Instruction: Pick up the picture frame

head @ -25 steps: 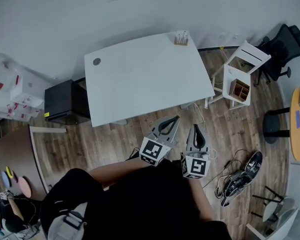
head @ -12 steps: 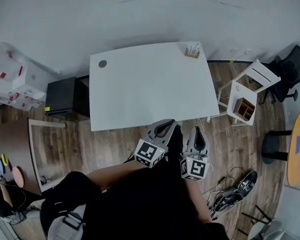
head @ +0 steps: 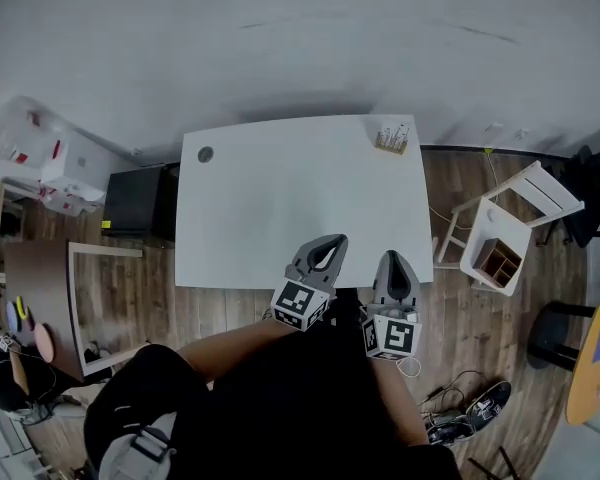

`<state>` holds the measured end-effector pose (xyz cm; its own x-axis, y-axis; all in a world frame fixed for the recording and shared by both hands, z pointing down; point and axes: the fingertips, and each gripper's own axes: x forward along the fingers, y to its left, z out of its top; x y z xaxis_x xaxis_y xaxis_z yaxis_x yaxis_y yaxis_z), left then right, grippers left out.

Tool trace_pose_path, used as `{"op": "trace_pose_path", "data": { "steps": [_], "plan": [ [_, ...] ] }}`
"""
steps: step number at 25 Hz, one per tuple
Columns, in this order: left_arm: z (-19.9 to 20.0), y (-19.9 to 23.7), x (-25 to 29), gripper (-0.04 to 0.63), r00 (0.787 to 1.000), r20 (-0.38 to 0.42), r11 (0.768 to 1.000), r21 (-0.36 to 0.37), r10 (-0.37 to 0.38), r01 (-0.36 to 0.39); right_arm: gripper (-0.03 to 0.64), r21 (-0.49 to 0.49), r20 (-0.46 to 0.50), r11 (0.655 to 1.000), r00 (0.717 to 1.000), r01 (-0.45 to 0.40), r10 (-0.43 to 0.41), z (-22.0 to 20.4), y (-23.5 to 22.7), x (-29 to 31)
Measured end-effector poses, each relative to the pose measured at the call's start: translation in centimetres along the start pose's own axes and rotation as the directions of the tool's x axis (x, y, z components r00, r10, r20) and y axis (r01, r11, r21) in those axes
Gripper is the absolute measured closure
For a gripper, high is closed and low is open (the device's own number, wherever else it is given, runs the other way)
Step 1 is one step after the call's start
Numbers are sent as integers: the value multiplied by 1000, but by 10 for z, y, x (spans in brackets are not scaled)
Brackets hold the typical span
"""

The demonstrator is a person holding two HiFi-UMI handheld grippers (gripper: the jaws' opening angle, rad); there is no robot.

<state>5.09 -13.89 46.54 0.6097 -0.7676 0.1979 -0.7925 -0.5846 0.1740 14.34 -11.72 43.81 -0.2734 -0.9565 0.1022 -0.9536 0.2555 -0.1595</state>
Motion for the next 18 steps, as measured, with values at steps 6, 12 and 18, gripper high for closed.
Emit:
{"op": "trace_pose_path", "data": {
  "steps": [6,12,18],
  "plan": [
    [-6,12,77,580,997,-20,997,-5,75,-75,581,15,-70,998,996,-54,55,-15,-53,56],
    [-30,45,133,580,986,-60,988,9,156,-156,580,15,-152,995,983,-99,101,-51,-89,111],
    [-49,72,175,580,979,-94,983,16,183,-182,580,14,-239,994,965,-112,112,-80,-119,160]
  ]
}}
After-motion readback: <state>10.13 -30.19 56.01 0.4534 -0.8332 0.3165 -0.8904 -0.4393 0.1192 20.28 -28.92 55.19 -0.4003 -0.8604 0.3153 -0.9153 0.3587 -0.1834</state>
